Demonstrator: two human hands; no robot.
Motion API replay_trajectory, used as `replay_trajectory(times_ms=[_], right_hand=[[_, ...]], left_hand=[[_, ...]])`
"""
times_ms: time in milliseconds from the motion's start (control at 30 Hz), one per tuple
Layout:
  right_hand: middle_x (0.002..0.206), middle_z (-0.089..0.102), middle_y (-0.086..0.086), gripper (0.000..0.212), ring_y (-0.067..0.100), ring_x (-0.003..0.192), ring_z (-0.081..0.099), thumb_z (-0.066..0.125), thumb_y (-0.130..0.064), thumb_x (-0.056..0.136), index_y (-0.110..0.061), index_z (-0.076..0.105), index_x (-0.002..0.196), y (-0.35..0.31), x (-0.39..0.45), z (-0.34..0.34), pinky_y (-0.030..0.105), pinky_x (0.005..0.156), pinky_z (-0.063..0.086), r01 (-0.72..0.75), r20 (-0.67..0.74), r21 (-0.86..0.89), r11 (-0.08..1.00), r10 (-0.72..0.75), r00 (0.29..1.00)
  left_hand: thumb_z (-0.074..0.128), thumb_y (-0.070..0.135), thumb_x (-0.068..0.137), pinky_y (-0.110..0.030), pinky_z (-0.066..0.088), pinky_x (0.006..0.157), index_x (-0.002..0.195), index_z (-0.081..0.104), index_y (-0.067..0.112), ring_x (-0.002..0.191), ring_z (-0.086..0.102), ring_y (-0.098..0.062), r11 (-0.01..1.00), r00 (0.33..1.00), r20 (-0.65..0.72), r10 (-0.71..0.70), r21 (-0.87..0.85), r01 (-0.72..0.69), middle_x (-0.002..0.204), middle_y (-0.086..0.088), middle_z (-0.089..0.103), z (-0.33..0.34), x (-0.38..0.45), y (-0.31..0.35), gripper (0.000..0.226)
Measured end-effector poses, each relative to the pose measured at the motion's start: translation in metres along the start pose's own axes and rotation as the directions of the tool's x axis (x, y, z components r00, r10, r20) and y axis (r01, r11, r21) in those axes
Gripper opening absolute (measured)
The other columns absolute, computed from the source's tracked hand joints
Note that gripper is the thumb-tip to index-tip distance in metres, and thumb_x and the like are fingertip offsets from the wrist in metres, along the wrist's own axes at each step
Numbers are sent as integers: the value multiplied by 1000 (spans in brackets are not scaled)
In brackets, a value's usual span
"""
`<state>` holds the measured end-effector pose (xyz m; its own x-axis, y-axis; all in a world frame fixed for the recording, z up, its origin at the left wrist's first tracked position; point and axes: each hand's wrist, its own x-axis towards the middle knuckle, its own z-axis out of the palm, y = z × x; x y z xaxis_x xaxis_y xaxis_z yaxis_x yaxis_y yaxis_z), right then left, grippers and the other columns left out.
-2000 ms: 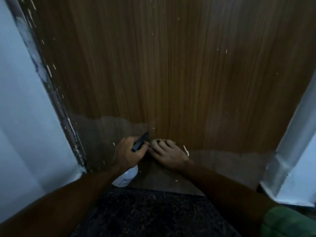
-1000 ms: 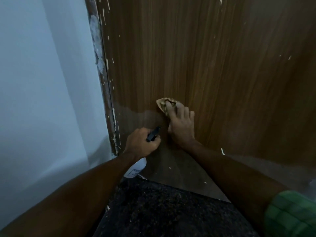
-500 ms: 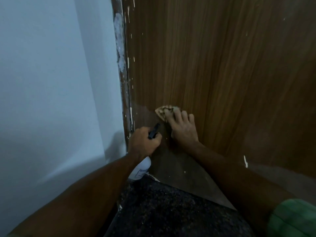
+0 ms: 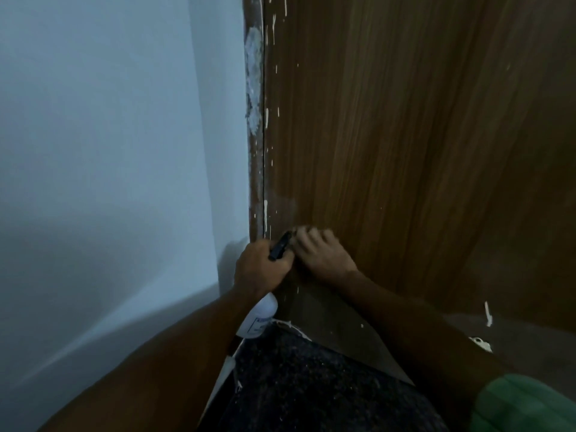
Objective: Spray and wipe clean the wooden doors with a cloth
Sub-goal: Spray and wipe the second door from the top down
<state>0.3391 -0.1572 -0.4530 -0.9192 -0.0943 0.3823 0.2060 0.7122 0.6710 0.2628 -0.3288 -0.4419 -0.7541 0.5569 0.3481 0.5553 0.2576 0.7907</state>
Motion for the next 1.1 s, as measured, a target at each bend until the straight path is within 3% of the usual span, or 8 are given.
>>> replay_trajectory(times_ms=[133, 200, 333, 433, 500, 767, 1000, 1100], right_hand=[[155, 36, 14, 54, 32, 130, 44, 57, -32, 100, -19, 44, 151, -1, 7, 8, 47, 102, 40, 234, 200, 36, 972, -236, 951], [151, 41, 15, 68, 33, 125, 48, 71, -36, 90, -22, 45, 152, 6, 20, -4, 50, 99, 44, -30, 14, 57, 998, 29, 999], [143, 40, 18, 76, 35, 116, 46, 71, -31, 86, -17, 38, 153, 26, 34, -28, 50, 92, 44, -469, -188, 214, 857, 507, 841], [153, 34, 19, 73, 36, 128, 44, 65, -35, 95, -18, 32, 158, 11, 40, -23, 51, 101, 42, -68, -13, 25, 997, 69, 998], [157, 29, 15, 62, 34, 135, 40, 57, -30, 101, -20, 33, 158, -1, 38, -16, 48, 105, 39, 142, 192, 19, 990, -143, 971], [138, 44, 17, 85, 34, 116, 45, 79, -43, 78, -13, 43, 149, 33, 101, -45, 48, 93, 44, -314, -202, 101, 944, 329, 922], [157, 32, 18, 57, 35, 138, 39, 51, -29, 104, -12, 33, 156, -25, 70, -8, 47, 107, 38, 75, 170, 49, 996, -82, 982], [146, 44, 18, 75, 35, 123, 48, 74, -32, 86, -16, 42, 152, -11, 89, -27, 49, 96, 44, -308, -92, 146, 940, 323, 942]], left_hand=[[72, 33, 97, -35, 52, 57, 69, 62, 20, 54, 62, -21, 999, 999, 20, 32, 25, -33, 59, -1, 61, -3, -1, 0, 32], [71, 34, 96, -34, 51, 57, 69, 62, 18, 54, 62, -22, 999, 999, 37, 17, 29, -19, 59, -4, 62, -7, 0, 0, 33], [64, 48, 83, -47, 62, 63, 71, 67, 13, 56, 69, -28, 999, 999, 27, -39, -6, 39, 62, -10, 68, -11, 1, -5, 37], [62, 53, 83, -51, 63, 67, 74, 69, 14, 60, 71, -29, 997, 997, 22, -75, -14, 76, 65, -9, 70, -10, 1, -8, 40], [66, 48, 93, -50, 64, 72, 77, 68, 17, 63, 71, -27, 996, 996, 32, -88, -11, 88, 68, -8, 71, -7, 2, -9, 35], [66, 43, 94, -33, 52, 60, 74, 63, 20, 62, 64, -21, 991, 992, -78, -103, -88, 96, 65, -1, 63, -14, 19, -8, 31], [70, 21, 99, -11, 37, 49, 64, 55, 24, 47, 46, -5, 994, 965, -260, 17, -100, -45, 53, 8, 49, -26, 25, -5, 39], [70, 20, 99, -14, 34, 47, 57, 52, 23, 44, 47, -7, 992, 964, -264, -25, -123, -8, 49, 7, 48, -22, 25, -16, 45]])
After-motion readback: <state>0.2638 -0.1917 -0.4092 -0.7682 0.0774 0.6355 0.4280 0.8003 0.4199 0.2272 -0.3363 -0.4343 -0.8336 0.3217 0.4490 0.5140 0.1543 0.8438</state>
